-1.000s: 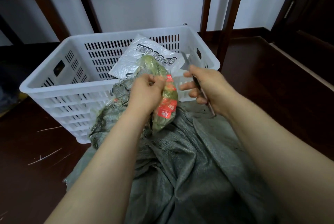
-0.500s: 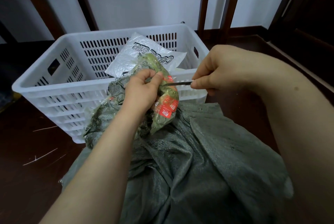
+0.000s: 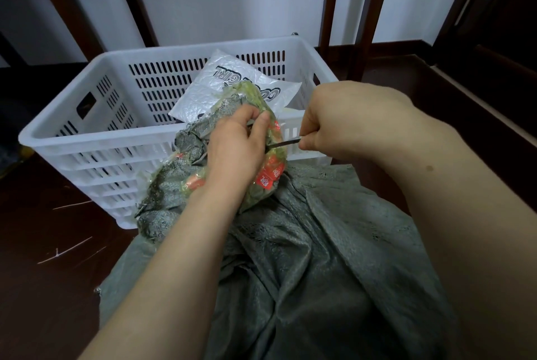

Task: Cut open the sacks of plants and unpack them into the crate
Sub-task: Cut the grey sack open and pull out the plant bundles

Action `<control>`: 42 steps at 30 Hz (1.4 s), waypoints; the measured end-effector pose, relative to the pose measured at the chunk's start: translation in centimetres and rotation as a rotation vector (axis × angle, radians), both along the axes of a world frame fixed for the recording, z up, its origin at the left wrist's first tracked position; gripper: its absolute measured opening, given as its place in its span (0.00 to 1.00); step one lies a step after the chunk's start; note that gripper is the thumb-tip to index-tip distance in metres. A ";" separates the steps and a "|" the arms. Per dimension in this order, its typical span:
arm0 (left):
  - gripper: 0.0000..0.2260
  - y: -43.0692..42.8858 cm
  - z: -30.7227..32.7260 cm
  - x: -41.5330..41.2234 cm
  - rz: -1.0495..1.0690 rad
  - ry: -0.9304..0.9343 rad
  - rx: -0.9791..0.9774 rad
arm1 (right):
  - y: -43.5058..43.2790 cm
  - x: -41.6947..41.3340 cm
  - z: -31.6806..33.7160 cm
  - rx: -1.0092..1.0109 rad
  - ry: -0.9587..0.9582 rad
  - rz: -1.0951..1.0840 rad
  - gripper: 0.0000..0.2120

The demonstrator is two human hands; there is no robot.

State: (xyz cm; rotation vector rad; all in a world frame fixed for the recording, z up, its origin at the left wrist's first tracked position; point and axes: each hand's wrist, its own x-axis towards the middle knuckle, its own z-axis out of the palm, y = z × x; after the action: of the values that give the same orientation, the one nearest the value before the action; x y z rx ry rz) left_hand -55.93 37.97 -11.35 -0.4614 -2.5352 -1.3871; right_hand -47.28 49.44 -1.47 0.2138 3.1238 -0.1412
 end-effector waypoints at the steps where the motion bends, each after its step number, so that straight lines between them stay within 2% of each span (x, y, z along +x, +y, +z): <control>1: 0.07 0.0 0.0 0.1 0.013 0.034 -0.023 | -0.3 0.1 0.0 0.028 0.013 -0.003 0.05; 4: 0.09 0.2 0.2 0.6 0.055 0.084 -0.075 | -1.3 0.5 0.2 0.065 0.035 -0.013 0.06; 8: 0.10 0.5 0.9 1.4 0.086 0.045 -0.096 | -2.4 0.9 0.4 0.060 0.023 -0.007 0.10; 12: 0.05 0.6 1.5 2.0 0.080 0.027 -0.122 | -3.2 1.0 0.4 0.037 -0.001 0.015 0.05; 14: 0.07 0.6 1.6 2.0 0.083 0.010 -0.086 | -3.5 0.9 0.2 0.036 -0.015 0.020 0.09; 16: 0.07 0.3 1.3 1.7 0.089 0.048 -0.124 | -3.6 0.8 0.0 0.021 -0.047 -0.004 0.06; 20: 0.10 0.3 0.1 0.8 0.064 0.104 -0.163 | -2.7 0.7 -0.3 0.014 -0.092 -0.066 0.18; 24: 0.11 0.6 -0.7 -0.2 0.076 0.052 -0.116 | -1.9 0.5 -0.5 0.003 -0.114 -0.076 0.13; 28: 0.10 0.7 -0.5 0.1 0.090 0.118 -0.201 | -1.6 0.5 -0.4 -0.018 -0.118 -0.049 0.09; 31: 0.10 0.3 -0.5 -0.1 0.114 0.106 -0.170 | -1.4 0.4 -0.5 -0.023 -0.126 -0.033 0.06; 35: 0.12 0.2 0.0 0.2 0.099 0.112 -0.235 | -1.3 0.5 -0.3 -0.031 -0.126 -0.025 0.06; 39: 0.22 0.4 0.3 0.2 0.044 -0.063 -0.137 | -1.3 0.2 -0.5 -0.023 -0.158 -0.034 0.13; 42: 0.16 0.3 0.4 0.2 0.051 -0.131 -0.149 | -1.5 0.1 -0.8 -0.013 -0.150 -0.029 0.16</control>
State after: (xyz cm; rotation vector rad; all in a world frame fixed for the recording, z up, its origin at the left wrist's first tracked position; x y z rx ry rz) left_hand -55.69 38.31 -11.00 -0.3389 -2.7481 -1.2548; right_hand -47.15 47.90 -2.27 0.2562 2.9706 -0.1391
